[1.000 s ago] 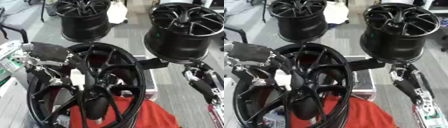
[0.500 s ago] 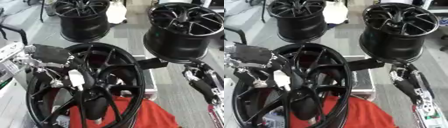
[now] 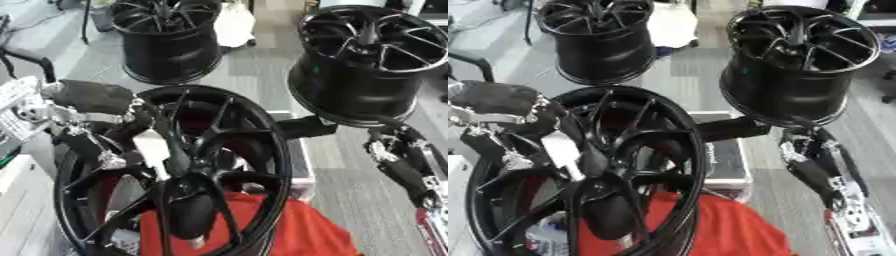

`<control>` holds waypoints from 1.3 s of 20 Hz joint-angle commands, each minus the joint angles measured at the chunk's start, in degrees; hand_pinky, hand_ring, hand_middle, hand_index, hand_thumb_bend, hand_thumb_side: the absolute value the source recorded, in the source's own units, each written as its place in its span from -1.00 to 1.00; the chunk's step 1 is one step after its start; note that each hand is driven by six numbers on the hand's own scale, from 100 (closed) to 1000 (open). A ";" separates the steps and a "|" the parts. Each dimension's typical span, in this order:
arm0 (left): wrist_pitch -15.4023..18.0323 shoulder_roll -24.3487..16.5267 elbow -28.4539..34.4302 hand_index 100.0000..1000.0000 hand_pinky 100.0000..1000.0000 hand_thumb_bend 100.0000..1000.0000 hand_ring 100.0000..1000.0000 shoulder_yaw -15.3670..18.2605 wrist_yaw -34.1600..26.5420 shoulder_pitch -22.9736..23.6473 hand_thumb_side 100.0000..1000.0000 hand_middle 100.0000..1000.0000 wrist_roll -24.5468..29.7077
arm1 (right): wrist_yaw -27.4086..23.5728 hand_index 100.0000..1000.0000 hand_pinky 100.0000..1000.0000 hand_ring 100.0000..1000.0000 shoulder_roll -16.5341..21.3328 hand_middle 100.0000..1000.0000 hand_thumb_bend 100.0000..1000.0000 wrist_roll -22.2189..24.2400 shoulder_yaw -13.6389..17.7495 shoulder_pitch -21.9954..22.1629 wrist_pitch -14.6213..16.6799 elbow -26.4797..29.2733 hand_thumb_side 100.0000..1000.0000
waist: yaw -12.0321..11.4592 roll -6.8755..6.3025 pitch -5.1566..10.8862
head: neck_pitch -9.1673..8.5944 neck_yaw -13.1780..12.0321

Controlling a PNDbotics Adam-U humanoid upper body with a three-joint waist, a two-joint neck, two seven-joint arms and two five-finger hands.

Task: Pull the pin out of the wheel hub.

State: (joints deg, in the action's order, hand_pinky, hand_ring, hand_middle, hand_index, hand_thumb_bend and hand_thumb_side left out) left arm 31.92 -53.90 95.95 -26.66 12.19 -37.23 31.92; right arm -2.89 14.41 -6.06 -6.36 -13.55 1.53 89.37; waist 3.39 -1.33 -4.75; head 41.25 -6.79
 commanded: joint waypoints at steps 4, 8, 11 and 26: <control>20.05 -5.38 2.04 -0.33 -0.36 -1.00 -0.56 8.56 -7.61 -1.87 -0.97 -0.59 20.05 | 0.09 0.65 0.26 0.15 1.17 0.27 -1.00 -0.10 0.50 -0.19 0.15 0.40 -0.67 | -0.67 -0.20 1.03 | -0.19 0.47; 20.05 -9.01 -0.68 -0.32 -0.37 -1.00 -0.57 15.18 -9.90 1.73 -0.97 -0.59 20.05 | 0.11 0.65 0.26 0.15 1.30 0.27 -1.00 -0.41 0.82 0.02 0.20 0.29 -0.67 | -1.34 -0.29 1.15 | -0.25 1.29; 20.05 -9.96 -2.43 -0.06 -0.13 -1.00 -0.29 16.12 -10.11 3.92 -0.98 -0.30 20.05 | 0.18 0.65 0.26 0.15 1.22 0.27 -1.00 -0.42 0.83 -0.06 0.22 0.28 -0.67 | -1.55 -0.22 1.22 | -0.44 1.49; 20.05 -2.22 -1.08 0.68 0.40 -0.53 0.46 -0.95 3.74 2.22 -0.71 0.52 20.05 | -0.05 0.65 0.26 0.15 0.80 0.27 -1.00 0.23 0.29 -0.58 0.19 0.12 -0.67 | -0.23 0.18 0.60 | -0.52 1.06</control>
State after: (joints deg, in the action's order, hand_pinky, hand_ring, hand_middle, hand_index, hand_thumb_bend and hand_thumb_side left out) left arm 31.92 -55.52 95.18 -27.42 14.81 -33.86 31.92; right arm -2.88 14.42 -6.02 -6.06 -13.17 1.56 88.85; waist 3.19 -1.03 -4.63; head 41.22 -5.64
